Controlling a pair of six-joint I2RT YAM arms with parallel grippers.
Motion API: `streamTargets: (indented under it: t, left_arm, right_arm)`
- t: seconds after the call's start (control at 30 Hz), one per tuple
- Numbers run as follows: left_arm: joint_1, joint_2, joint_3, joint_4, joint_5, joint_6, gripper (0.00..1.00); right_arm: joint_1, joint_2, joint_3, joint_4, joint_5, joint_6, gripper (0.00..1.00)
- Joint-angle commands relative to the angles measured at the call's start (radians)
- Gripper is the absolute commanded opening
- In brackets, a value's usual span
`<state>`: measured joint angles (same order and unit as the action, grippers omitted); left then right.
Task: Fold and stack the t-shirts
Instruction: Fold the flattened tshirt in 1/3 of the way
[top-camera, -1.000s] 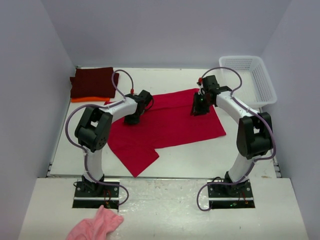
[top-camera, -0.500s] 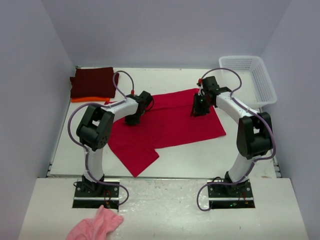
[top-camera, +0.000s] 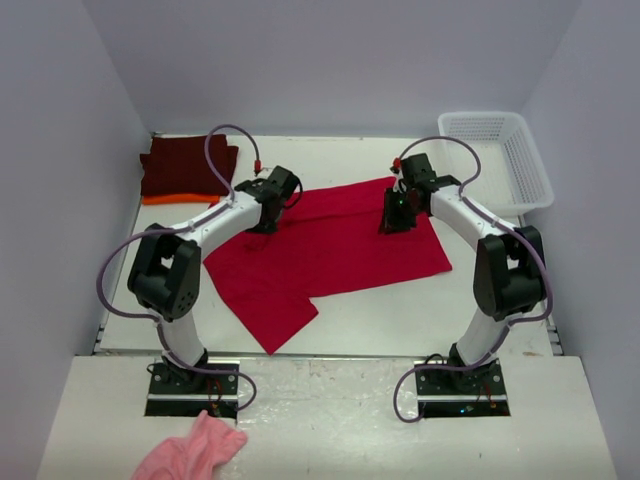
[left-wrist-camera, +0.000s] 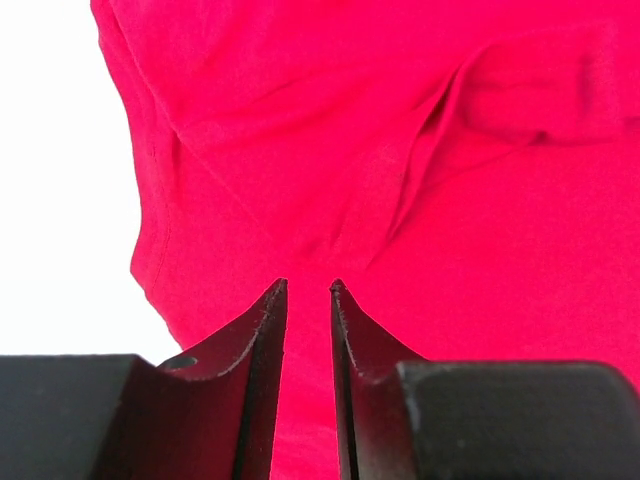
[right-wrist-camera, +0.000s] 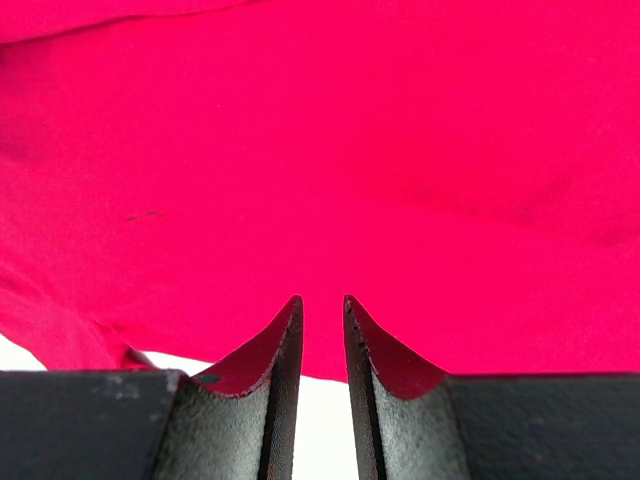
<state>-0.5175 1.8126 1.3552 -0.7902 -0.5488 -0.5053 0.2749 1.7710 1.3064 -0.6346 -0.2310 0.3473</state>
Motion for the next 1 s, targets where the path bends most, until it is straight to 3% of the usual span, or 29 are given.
streamTargets:
  t: [0.0, 0.23, 0.97]
  left_arm:
    - [0.002, 0.005, 0.022, 0.035, 0.03, 0.016, 0.26]
    - [-0.01, 0.089, 0.053, 0.063, 0.093, 0.037, 0.27]
    - [-0.016, 0.22, 0.091, 0.074, 0.001, 0.044, 0.33]
  right_arm:
    - [0.003, -0.065, 0.001, 0.018, -0.024, 0.001, 0.24]
    - [0.003, -0.067, -0.002, 0.015, -0.018, -0.001, 0.25]
    - [0.003, -0.065, -0.03, 0.044, -0.033, -0.001, 0.24]
